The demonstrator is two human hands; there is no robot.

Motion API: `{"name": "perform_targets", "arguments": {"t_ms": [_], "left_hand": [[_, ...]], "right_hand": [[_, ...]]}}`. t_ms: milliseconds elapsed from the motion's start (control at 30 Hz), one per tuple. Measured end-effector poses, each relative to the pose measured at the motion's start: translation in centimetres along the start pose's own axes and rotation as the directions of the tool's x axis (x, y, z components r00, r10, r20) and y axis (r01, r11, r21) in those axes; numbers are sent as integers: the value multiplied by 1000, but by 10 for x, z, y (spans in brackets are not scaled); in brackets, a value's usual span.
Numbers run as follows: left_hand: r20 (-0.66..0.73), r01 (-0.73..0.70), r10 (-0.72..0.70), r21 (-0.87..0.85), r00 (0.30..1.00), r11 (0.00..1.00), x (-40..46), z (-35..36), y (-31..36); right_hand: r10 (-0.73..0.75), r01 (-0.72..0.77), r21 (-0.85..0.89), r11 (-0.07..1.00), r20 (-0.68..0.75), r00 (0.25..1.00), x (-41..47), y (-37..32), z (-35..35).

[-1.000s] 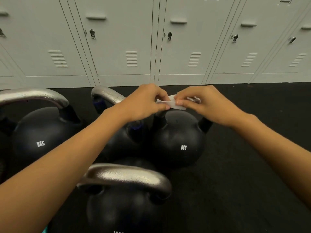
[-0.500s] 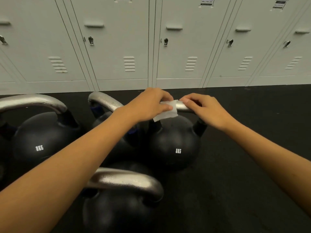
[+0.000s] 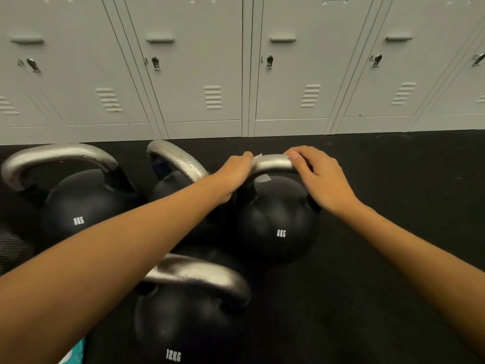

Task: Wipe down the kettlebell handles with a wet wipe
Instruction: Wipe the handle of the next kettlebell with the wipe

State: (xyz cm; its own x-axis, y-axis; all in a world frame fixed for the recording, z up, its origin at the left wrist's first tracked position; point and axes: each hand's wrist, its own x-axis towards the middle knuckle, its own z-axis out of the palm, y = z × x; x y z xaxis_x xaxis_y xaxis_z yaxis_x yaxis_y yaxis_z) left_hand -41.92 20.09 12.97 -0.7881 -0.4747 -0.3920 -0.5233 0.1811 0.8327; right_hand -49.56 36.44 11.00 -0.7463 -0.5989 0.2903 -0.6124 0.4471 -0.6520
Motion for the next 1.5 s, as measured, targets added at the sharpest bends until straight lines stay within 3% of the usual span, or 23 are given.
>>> {"name": "perform_targets", "arguments": {"t_ms": [200,333,500,667,733,800,933,1067,1200,1267,1333,1500], "left_hand": [[-71,176,-206,-300,976,937,5,14,-9],[-146,106,-161,-325,976,940,3,30,-2],[-297,10,-80,-229,952,973,-4,49,6],[-251,131,-256,-427,933,895,3,44,-4],[-221,123,-221,-385,950,915,0,40,-3],[-295,27,-101,-245,950,969,-4,44,1],[-436,-189,141,-69,889,980,-15,67,2],[-459,-184,93,-159,884,970,-19,80,-1],[-439,-22,-185,-427,879,904,-6,69,4],[-393,51,-252,-455,885,889,-2,61,5],[-396,53,-224,-397,890,916,-6,62,8],[-424,-123,6,-248,905,961,-25,84,12]], "right_hand": [[-10,10,-12,1000,-12,1000,-1,5,5],[-19,18,-34,999,-29,999,0,6,6],[-30,28,-40,999,-49,998,-2,4,8],[-20,18,-38,999,-44,999,-3,2,6],[-17,16,-38,999,-43,999,-3,3,7],[-27,26,-40,999,-47,999,-3,3,7],[-42,39,-44,998,-57,998,-3,5,8],[-41,39,-43,998,-59,997,-3,5,8],[-35,32,-42,999,-51,998,-3,4,7],[-31,29,-45,999,-47,998,-3,5,8],[-31,29,-44,999,-49,998,-3,6,8],[-53,51,-33,998,-55,997,-3,7,7]]}}
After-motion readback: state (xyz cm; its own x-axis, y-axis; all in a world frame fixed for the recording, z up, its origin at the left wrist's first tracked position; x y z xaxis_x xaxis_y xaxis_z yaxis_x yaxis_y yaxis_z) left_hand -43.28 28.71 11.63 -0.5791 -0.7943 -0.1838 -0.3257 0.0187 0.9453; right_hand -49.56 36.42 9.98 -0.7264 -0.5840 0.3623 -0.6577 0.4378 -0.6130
